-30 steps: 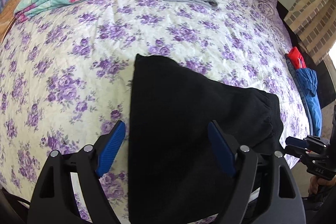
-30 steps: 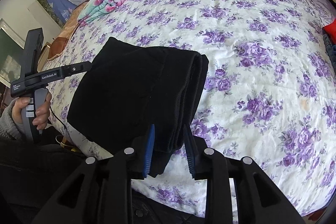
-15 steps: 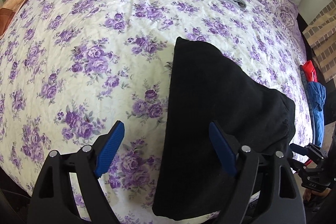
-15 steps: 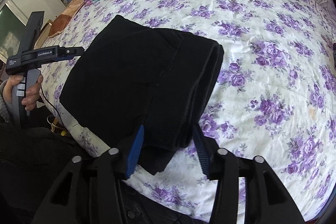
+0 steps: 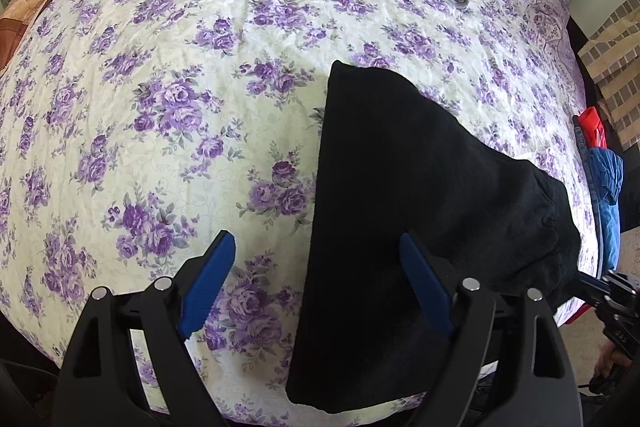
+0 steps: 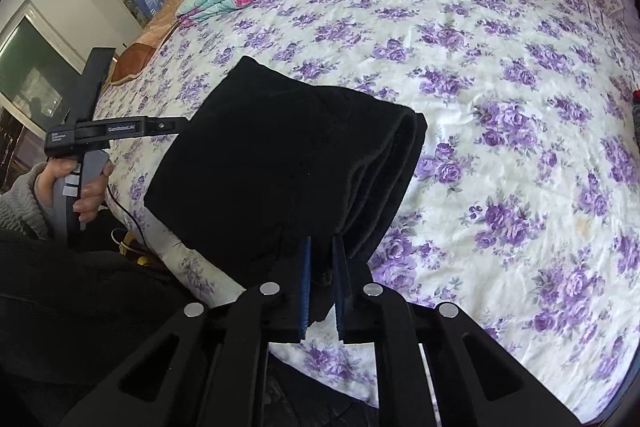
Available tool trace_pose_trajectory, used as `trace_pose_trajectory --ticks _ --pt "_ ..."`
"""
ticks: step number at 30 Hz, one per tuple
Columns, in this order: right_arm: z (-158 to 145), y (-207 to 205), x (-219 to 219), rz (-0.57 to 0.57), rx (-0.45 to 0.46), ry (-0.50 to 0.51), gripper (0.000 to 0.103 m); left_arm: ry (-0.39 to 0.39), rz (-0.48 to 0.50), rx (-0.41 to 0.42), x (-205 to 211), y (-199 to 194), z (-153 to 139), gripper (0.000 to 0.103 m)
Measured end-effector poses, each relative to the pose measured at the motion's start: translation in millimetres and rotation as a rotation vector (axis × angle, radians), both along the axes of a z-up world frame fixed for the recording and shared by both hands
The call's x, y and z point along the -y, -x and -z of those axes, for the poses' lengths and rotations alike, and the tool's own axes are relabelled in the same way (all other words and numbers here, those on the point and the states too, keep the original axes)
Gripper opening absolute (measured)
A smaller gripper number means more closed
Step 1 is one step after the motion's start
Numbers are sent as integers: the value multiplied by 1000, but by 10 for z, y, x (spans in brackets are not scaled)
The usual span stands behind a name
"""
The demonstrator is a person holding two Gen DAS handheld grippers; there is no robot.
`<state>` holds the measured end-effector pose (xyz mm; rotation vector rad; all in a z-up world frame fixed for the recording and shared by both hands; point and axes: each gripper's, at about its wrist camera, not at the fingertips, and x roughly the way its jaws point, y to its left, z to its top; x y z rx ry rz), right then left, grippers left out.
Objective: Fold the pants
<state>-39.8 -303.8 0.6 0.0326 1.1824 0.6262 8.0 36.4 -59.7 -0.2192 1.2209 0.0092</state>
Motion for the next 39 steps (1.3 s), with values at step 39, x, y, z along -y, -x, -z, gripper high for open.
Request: trace_pose_trajectory --ticks 39 --pt "207 -189 -384 -23 -120 -50 17 3 121 -61 30 244 146 92"
